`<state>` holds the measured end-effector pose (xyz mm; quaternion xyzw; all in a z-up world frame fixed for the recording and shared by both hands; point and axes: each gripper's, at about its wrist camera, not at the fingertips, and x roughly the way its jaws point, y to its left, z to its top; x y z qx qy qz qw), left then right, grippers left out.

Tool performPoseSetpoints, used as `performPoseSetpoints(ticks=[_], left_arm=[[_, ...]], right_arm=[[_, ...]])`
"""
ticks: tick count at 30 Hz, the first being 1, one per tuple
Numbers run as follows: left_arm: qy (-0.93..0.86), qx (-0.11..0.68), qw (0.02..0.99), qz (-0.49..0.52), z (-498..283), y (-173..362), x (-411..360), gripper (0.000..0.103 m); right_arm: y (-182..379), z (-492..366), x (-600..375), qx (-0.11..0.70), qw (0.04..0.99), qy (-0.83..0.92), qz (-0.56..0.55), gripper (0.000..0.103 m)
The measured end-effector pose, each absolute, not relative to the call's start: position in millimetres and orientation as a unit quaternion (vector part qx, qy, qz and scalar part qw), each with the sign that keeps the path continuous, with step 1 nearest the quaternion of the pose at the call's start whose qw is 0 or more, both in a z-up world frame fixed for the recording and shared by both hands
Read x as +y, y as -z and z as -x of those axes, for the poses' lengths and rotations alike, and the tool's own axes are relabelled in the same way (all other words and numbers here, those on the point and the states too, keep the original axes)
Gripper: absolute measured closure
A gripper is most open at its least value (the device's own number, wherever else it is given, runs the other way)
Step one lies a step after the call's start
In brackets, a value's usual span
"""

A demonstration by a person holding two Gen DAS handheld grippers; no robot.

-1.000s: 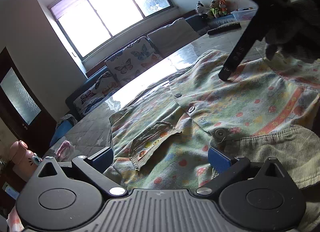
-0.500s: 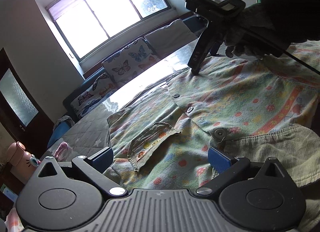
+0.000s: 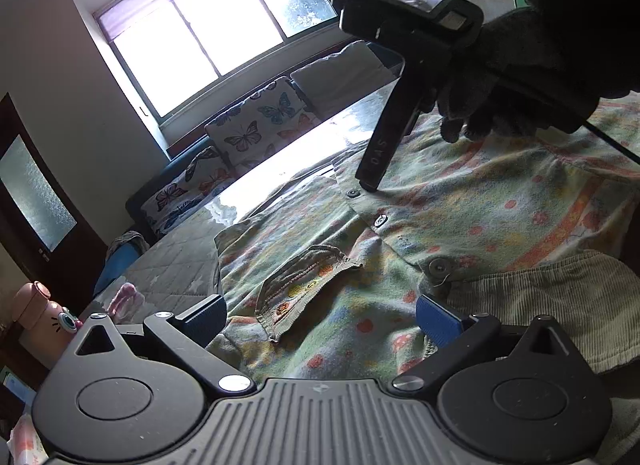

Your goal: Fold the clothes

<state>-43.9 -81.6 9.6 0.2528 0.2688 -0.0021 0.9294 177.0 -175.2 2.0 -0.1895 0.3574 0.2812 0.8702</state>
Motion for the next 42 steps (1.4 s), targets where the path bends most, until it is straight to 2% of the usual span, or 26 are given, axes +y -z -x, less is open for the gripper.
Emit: performPoseSetpoints(ticks=[5, 18, 28, 36, 42], left_arm=[[0.004, 0.268, 0.932, -0.244, 44.9, -16.1, -74.8, 0.0], [-0.013, 0.278, 0.933, -0.226, 50.0, -15.0, -65.3, 0.0], [-0.012, 0.278, 0.937, -0.212, 57.3, -16.4, -61.2, 0.0], [-0.009, 0.283, 0.934, -0.219, 65.8, -11.1, -63.7, 0.0], [-0.008, 0.268, 0.943, -0.199, 64.7, -27.1, -61.4, 0.0]], right_arm=[[-9.0, -168.0, -176.8, 0.353, 0.87, -0.286, 0.19, 0.015], [-10.8, -59.8, -189.8, 0.321, 0.851, -0.338, 0.241, 0.014], [-38.4, -0.2, -202.7, 0.309, 0.845, -0.378, 0.219, 0.014], [-14.5, 30.4, -200.4, 0.319, 0.835, -0.376, 0.244, 0.014], [-23.6, 31.6, -218.8, 0.309, 0.853, -0.356, 0.225, 0.011]])
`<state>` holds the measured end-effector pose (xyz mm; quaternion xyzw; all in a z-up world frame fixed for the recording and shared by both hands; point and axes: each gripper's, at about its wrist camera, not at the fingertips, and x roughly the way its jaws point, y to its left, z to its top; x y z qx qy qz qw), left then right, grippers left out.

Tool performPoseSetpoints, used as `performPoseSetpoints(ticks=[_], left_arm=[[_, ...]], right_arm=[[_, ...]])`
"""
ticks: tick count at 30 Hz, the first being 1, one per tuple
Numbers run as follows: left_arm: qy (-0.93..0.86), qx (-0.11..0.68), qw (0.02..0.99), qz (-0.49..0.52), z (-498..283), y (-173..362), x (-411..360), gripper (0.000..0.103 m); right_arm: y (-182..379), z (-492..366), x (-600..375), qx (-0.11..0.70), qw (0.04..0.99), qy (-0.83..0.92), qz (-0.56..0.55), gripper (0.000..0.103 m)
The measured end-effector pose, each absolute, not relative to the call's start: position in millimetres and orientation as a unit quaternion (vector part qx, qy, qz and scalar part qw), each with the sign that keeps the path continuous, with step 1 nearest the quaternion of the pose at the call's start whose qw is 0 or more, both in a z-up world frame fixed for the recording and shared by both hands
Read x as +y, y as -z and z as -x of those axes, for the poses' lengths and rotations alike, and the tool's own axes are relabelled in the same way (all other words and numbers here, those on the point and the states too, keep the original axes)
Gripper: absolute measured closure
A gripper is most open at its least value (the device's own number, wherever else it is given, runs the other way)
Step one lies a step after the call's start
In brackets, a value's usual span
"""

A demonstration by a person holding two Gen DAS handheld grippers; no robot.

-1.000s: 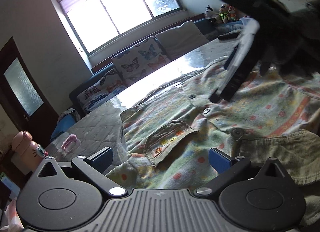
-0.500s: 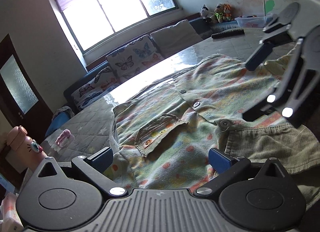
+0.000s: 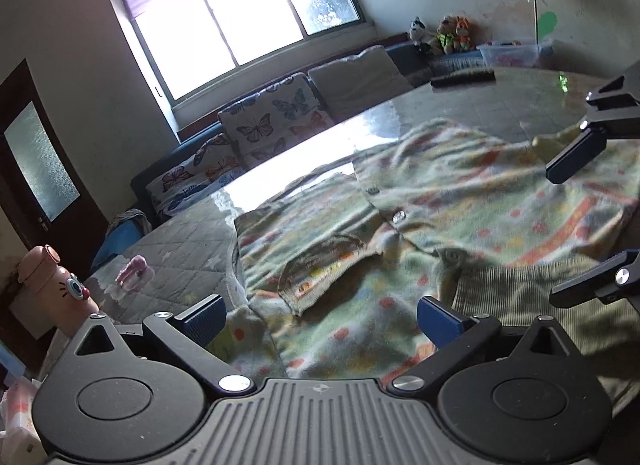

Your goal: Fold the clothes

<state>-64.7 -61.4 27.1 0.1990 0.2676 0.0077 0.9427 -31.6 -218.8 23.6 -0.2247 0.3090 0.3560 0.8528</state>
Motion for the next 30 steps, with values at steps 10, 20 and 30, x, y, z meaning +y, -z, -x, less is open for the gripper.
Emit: performPoseSetpoints(ticks=[10, 20, 30], left_arm=[[0.032, 0.278, 0.935, -0.219, 63.0, -14.0, -83.2, 0.0], [0.041, 0.258, 0.942, -0.21, 52.7, -27.1, -93.1, 0.0], [0.086, 0.244, 0.939, -0.226, 39.6, -29.4, -120.2, 0.0]], right_arm=[[-11.5, 25.0, -241.1, 0.326, 0.872, -0.312, 0.192, 0.006], [-16.1, 18.4, -264.9, 0.322, 0.897, -0.25, 0.17, 0.0], [-15.4, 37.1, -280.3, 0.324, 0.889, -0.256, 0.197, 0.0]])
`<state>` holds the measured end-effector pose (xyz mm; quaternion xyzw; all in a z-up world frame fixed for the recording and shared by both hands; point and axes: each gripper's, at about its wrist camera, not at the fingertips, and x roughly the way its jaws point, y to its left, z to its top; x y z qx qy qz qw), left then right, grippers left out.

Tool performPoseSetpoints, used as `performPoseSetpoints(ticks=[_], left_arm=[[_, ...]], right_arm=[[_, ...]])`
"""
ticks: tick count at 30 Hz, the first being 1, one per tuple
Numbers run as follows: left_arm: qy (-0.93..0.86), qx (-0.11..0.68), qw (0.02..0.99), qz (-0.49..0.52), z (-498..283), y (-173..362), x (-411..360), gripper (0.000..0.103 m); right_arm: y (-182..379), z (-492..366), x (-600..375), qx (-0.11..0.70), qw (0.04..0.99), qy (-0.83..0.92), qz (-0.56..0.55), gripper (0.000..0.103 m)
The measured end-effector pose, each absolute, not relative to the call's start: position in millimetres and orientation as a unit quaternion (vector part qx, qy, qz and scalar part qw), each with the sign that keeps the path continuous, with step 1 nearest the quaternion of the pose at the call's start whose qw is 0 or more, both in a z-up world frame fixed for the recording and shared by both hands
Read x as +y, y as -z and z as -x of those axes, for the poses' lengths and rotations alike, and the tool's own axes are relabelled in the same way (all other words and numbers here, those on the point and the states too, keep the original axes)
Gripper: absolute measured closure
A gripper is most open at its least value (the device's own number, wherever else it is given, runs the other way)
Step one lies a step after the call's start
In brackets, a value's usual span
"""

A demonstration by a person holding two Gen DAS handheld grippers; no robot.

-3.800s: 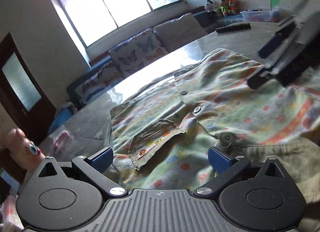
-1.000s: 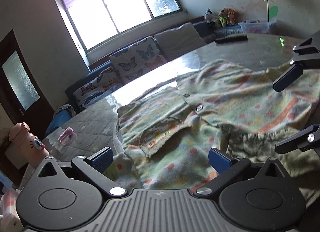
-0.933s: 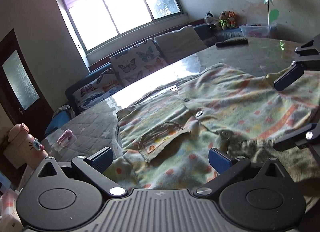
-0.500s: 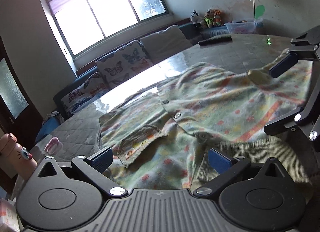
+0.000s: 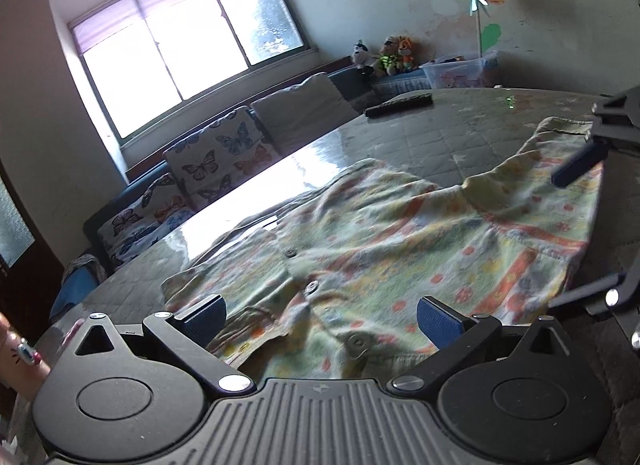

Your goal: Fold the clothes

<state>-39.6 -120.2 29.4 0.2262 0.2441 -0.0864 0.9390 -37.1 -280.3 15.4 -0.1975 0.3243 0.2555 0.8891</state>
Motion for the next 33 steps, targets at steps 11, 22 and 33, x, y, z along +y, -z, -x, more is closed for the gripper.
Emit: performPoseSetpoints(ticks=[11, 22, 33], left_arm=[[0.147, 0.25, 0.921, -0.261, 52.2, -12.1, -144.3, 0.0], [0.134, 0.243, 0.928, -0.247, 48.2, -20.9, -139.4, 0.0], [0.125, 0.256, 0.926, -0.249, 43.3, -16.2, -140.0, 0.0]], right_arm=[[-10.0, 26.0, -306.7, 0.345, 0.902, -0.206, 0.159, 0.0], [-14.7, -23.7, -365.0, 0.352, 0.924, -0.143, 0.051, 0.0], [3.2, -62.0, -405.6, 0.362, 0.928, -0.084, 0.028, 0.0]])
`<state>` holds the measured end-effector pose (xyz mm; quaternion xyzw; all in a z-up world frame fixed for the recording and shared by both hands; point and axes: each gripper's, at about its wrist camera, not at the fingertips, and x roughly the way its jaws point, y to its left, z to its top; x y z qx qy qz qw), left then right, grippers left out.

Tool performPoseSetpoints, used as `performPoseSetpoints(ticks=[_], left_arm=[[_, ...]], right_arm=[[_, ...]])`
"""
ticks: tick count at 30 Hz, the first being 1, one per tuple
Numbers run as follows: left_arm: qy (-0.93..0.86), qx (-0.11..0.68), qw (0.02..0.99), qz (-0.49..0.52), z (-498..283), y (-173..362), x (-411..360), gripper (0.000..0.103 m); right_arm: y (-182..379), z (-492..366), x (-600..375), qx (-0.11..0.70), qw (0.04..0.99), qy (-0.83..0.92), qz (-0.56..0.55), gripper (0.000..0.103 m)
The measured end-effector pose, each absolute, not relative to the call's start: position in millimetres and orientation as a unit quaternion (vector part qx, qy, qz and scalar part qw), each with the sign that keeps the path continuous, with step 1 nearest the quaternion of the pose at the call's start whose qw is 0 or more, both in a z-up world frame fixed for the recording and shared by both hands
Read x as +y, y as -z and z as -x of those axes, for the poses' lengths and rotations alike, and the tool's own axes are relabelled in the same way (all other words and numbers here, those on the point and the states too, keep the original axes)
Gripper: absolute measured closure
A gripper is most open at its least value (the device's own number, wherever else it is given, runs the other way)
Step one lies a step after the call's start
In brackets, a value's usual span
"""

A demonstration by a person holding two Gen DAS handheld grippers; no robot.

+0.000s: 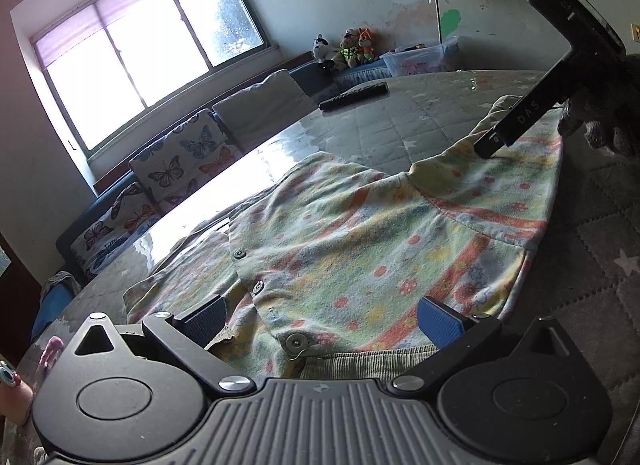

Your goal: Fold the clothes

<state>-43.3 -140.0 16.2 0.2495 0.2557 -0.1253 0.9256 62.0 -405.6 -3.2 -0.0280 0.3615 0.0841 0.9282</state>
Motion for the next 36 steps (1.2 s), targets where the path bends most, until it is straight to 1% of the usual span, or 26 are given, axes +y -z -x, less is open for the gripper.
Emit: performPoseSetpoints(ticks=[15, 17, 18, 19, 21, 23, 25, 27, 29, 30, 32, 33, 34, 36], left_arm=[[0.117, 0.254, 0.929, -0.244, 38.0, -19.4, -138.9, 0.0], [0.116, 0.254, 0.929, -0.244, 38.1, -19.4, -138.5, 0.0], [0.116, 0.254, 0.929, -0.243, 38.2, -19.6, -138.3, 0.0], [0.115, 0.254, 0.929, -0.244, 38.1, -19.4, -138.5, 0.0], [0.114, 0.254, 0.929, -0.245, 38.0, -19.2, -138.9, 0.0], [0.113, 0.255, 0.928, -0.245, 37.8, -19.0, -138.6, 0.0], [0.112, 0.256, 0.928, -0.246, 37.7, -18.5, -138.7, 0.0], [0.112, 0.256, 0.928, -0.246, 37.8, -18.3, -138.8, 0.0], [0.111, 0.256, 0.928, -0.246, 37.8, -18.4, -139.0, 0.0], [0.111, 0.255, 0.929, -0.246, 37.7, -18.5, -139.2, 0.0], [0.11, 0.255, 0.929, -0.245, 37.7, -18.6, -139.5, 0.0], [0.109, 0.255, 0.929, -0.245, 37.3, -18.7, -140.0, 0.0], [0.108, 0.254, 0.929, -0.245, 37.0, -18.9, -140.2, 0.0], [0.106, 0.254, 0.93, -0.244, 36.4, -19.3, -140.4, 0.0]], right_arm=[[-2.0, -31.8, -457.2, 0.341, 0.94, 0.004, -0.017, 0.0], [-1.2, -31.1, -464.5, 0.34, 0.94, 0.019, -0.03, 0.001], [0.0, -31.0, -468.5, 0.342, 0.939, 0.026, -0.04, 0.003], [1.1, -31.6, -469.7, 0.344, 0.937, 0.03, -0.045, 0.006], [2.7, -31.0, -470.7, 0.345, 0.937, 0.037, -0.045, 0.01], [2.6, -29.6, -468.3, 0.344, 0.938, 0.04, -0.038, 0.017], [1.7, -29.2, -466.1, 0.341, 0.938, 0.043, -0.035, 0.029], [0.9, -29.0, -465.6, 0.339, 0.939, 0.047, -0.036, 0.036], [0.2, -27.9, -465.6, 0.337, 0.939, 0.048, -0.04, 0.047], [-0.5, -26.5, -466.2, 0.335, 0.94, 0.049, -0.045, 0.058], [-1.8, -24.6, -467.8, 0.333, 0.94, 0.05, -0.053, 0.071], [-2.9, -23.8, -468.9, 0.332, 0.94, 0.048, -0.06, 0.085], [-5.4, -22.5, -469.5, 0.33, 0.941, 0.045, -0.068, 0.089], [-11.3, -19.9, -467.0, 0.322, 0.943, 0.04, -0.07, 0.091]])
